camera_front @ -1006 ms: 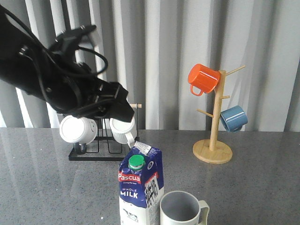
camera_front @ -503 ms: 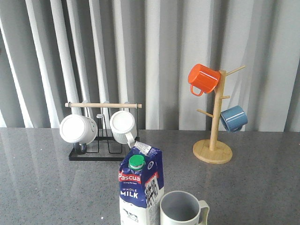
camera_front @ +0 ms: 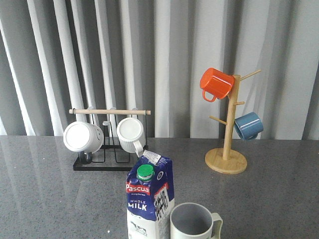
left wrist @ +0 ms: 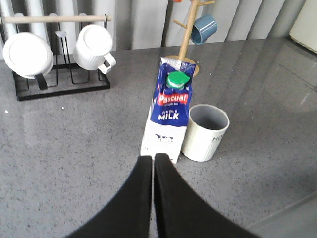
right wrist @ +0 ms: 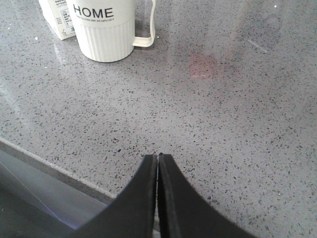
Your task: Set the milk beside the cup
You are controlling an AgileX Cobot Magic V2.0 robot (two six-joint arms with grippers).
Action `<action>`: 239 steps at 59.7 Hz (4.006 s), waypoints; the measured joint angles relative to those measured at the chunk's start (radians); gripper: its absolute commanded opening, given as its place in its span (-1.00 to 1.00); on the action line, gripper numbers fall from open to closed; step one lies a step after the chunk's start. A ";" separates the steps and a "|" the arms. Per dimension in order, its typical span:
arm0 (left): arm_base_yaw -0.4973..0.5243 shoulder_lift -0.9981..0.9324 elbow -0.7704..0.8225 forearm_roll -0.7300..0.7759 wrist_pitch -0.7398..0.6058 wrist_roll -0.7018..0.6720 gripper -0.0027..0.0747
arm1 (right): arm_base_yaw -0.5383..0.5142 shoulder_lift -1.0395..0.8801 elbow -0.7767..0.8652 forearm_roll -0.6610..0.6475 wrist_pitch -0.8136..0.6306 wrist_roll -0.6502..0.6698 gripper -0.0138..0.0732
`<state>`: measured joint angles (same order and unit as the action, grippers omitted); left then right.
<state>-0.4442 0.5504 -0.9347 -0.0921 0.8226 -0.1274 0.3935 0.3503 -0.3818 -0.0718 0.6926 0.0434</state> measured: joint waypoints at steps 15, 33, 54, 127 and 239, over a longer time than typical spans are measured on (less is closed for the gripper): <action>0.000 -0.118 0.221 0.009 -0.006 -0.007 -0.95 | 0.000 0.000 0.000 0.000 0.000 0.000 -0.70; 0.000 -0.126 0.259 0.144 -0.059 -0.008 -0.95 | 0.000 0.000 0.000 0.000 0.000 0.000 -0.70; 0.053 -0.314 0.581 0.340 -0.566 -0.015 -0.95 | 0.000 0.000 0.000 0.000 0.000 0.000 -0.70; 0.392 -0.563 0.960 0.165 -0.807 0.001 -0.95 | 0.000 0.000 0.001 0.000 0.001 0.000 -0.70; 0.392 -0.563 0.960 -0.165 -0.806 0.395 -0.95 | -0.095 -0.076 0.271 -0.072 -0.345 0.000 -0.70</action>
<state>-0.0522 -0.0124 0.0254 -0.2576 0.0170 0.2672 0.2987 0.2746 -0.1106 -0.1436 0.3481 0.0434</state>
